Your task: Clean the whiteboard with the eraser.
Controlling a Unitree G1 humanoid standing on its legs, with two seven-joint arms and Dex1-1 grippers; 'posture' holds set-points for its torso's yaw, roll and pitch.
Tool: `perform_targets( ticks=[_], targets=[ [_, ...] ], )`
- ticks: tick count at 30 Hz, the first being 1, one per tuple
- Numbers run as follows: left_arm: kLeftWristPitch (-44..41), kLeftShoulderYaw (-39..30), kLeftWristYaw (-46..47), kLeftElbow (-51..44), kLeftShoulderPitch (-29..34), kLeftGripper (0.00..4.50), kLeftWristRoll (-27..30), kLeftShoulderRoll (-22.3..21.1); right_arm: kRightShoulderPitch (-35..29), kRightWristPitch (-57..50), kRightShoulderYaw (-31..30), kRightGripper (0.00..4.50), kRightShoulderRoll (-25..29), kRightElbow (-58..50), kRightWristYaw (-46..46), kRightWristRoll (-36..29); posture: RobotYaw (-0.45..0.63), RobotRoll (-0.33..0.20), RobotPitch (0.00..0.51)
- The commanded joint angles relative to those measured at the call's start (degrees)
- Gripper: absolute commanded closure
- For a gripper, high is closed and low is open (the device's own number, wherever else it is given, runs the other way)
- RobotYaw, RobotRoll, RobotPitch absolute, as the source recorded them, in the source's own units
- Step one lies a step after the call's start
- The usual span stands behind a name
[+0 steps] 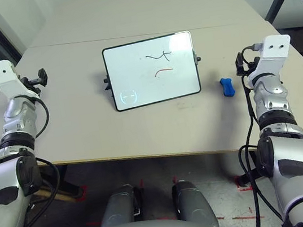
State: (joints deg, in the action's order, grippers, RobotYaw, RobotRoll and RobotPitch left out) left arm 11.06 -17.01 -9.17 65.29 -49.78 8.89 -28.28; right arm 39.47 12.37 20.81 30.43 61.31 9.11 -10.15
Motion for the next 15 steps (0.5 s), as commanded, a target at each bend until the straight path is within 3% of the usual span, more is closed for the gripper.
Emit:
perform_targets(
  ticks=[1, 6, 10, 15],
  targets=[
    [-0.3, 0.3, 0.0, 0.2, -0.3, 0.00, -0.6, -0.5, -1.5, 0.5, 0.6, 0.01, 0.8, -1.1, 0.0, -0.5, 0.15, 0.000, 0.049],
    [0.0, 0.4, -1.5, -0.3, -0.8, 0.00, -0.2, -0.3, -3.4, -0.3, 0.3, 0.01, 0.7, -4.5, 0.5, -0.7, 0.14, 0.000, 0.052],
    [-0.4, 0.1, -9.5, -1.3, -2.0, 0.00, 1.7, -0.8, -5.4, -4.3, -1.8, 0.01, 1.4, -11.5, -0.2, 1.6, 0.13, 0.000, 0.061],
    [-3.1, 1.5, -23.2, -2.7, -4.4, 0.00, 2.3, -2.9, -7.0, -20.6, -2.7, 0.01, 2.9, -24.5, -0.7, 1.1, 0.11, 0.000, 0.074]
  ],
)
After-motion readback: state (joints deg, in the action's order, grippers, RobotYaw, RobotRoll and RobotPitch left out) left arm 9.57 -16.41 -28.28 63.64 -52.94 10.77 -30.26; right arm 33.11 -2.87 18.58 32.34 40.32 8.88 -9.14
